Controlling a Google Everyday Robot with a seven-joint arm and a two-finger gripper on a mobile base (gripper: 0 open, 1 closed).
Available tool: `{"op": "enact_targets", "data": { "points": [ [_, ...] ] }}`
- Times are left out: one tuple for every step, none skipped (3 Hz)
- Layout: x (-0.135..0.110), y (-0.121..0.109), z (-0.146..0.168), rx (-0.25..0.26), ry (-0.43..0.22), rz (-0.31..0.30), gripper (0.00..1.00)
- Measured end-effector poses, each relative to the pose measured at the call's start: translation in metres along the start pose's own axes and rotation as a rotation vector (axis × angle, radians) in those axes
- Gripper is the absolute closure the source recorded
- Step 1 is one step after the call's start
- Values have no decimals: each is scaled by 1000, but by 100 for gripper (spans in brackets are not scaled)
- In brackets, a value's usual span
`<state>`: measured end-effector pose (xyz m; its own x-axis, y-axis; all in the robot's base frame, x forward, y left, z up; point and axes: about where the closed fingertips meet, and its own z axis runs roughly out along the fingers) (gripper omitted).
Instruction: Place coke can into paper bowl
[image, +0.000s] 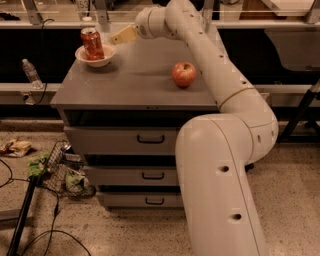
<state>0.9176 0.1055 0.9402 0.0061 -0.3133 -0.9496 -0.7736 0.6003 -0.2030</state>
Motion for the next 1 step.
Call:
{"op": "enact_targets", "data": {
  "points": [
    [0,0,0,0,0,0,0]
  ]
}}
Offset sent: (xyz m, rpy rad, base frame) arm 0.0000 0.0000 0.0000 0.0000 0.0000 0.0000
